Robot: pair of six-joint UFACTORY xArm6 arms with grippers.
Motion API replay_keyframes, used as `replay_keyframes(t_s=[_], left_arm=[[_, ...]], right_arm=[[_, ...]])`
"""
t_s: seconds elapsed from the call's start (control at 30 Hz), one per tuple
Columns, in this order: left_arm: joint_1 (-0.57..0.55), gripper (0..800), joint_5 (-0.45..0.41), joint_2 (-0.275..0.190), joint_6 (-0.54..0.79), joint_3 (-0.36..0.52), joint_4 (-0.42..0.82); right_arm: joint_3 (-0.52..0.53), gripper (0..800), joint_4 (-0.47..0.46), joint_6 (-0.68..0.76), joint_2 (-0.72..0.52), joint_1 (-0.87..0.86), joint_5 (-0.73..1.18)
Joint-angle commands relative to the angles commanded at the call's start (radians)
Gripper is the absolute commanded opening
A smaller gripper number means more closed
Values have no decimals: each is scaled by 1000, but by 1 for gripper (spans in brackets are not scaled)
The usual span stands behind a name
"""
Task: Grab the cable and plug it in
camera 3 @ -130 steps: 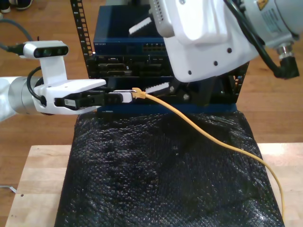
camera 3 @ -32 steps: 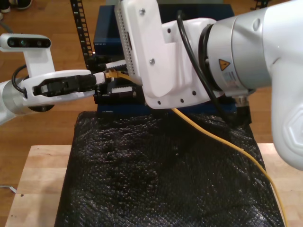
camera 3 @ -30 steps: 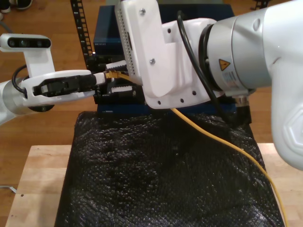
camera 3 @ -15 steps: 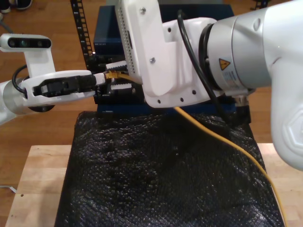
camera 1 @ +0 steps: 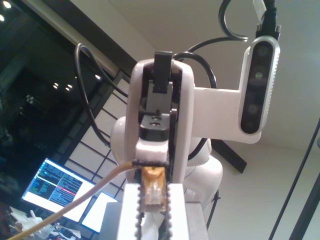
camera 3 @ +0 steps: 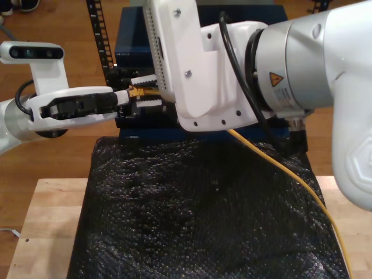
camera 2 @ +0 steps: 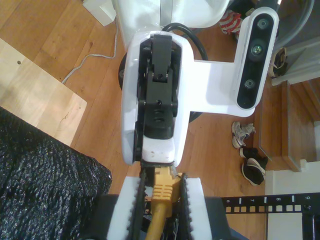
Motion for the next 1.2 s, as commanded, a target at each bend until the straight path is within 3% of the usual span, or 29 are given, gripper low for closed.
replay_keyframes(t_s=[0.4,0.57,0.63,0.7,0.77,1.07,1.2], left_arm=[[-2,22,3,0,-2,0,0],[-2,38,6,0,-2,0,2],[-3,110,18,2,-3,0,2],[-3,237,40,17,-17,2,2],[-2,298,49,32,-31,2,0],[-2,457,49,34,-32,2,0],[-2,606,44,34,-26,3,-2]], right_arm=[[2,162,0,0,-2,2,0],[2,53,0,3,-3,2,-2],[3,34,0,14,-5,2,-8],[9,16,0,31,-6,2,-18],[17,10,0,34,-9,2,-21],[15,2,2,40,-9,2,-21],[9,2,3,101,-9,2,-21]])
